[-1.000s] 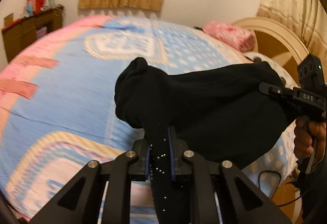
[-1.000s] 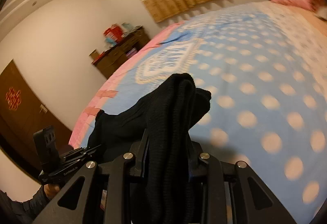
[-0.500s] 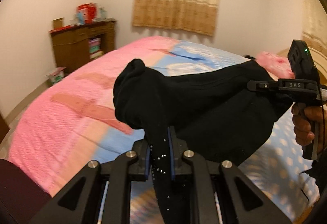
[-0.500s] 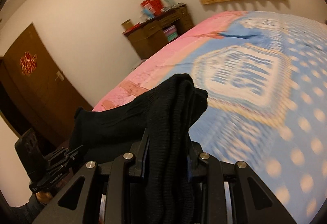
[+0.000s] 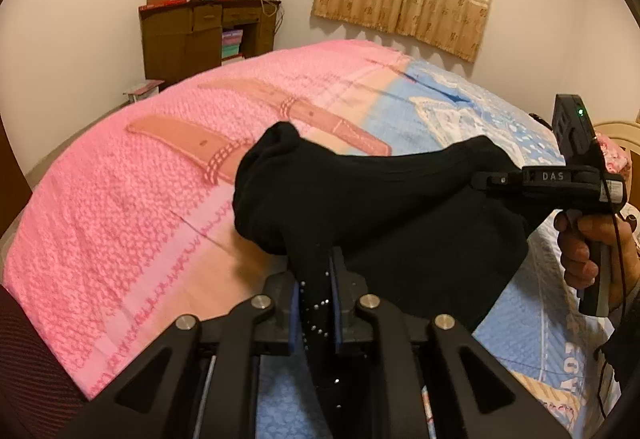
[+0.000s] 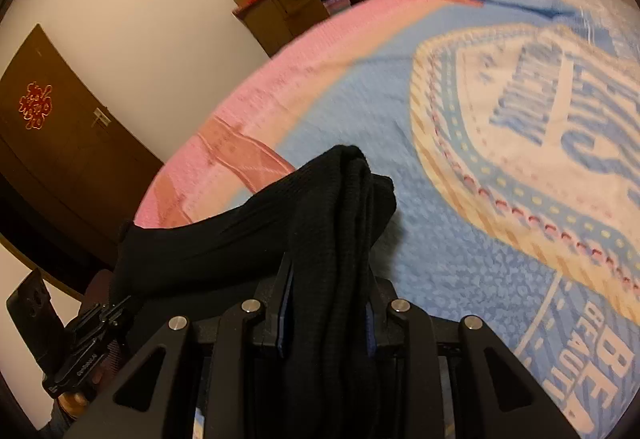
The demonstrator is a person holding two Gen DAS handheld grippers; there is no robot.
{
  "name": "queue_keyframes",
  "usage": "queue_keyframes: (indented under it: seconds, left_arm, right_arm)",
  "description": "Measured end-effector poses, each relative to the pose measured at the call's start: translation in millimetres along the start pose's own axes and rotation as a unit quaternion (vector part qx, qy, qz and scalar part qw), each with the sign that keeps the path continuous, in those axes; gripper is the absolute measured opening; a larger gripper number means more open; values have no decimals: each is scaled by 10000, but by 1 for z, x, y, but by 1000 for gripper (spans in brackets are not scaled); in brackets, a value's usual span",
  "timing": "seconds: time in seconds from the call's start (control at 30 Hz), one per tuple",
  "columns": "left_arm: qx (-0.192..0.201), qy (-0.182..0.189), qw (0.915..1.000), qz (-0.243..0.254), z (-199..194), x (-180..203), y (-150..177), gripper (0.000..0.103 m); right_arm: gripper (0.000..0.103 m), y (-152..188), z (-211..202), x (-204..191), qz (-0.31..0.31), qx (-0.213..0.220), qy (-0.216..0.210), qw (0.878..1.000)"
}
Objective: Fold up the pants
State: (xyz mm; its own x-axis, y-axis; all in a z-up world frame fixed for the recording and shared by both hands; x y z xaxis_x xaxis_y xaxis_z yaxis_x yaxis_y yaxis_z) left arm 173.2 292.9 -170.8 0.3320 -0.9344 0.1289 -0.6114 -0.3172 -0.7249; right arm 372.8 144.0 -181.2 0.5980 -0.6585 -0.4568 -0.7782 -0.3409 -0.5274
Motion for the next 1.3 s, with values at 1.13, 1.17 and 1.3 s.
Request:
queue_keyframes:
  seconds: [1.13,1.17,1.3]
  left_arm:
    - [764,-295,9949,588,-127,58,1,64]
    - [757,-282,9949,602,-127,59,2,64]
    - [706,-275,9954,579,-124,57,4,64]
  right_arm:
    - [71,123,-186,-57,-290,1663,1395,9757]
    - [71,124,-186,-59,-297,1664,1421,9753]
    - [71,126,-190,-67,-350,1699,1456,9740]
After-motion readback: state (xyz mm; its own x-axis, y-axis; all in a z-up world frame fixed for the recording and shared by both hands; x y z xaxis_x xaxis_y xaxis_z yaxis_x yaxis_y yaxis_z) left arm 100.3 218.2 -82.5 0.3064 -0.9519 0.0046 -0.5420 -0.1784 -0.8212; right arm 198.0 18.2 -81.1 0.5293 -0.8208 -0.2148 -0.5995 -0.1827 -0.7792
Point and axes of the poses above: each gripper's, at about its wrist camera, not at the fingertips, and z roughly the way its jaws point, x to its right, y to its underside, the point moved 9 cm from there along z, roughly the way its jaws point, and after that the axes turned 3 degrees about z, right-handed, at the moved point
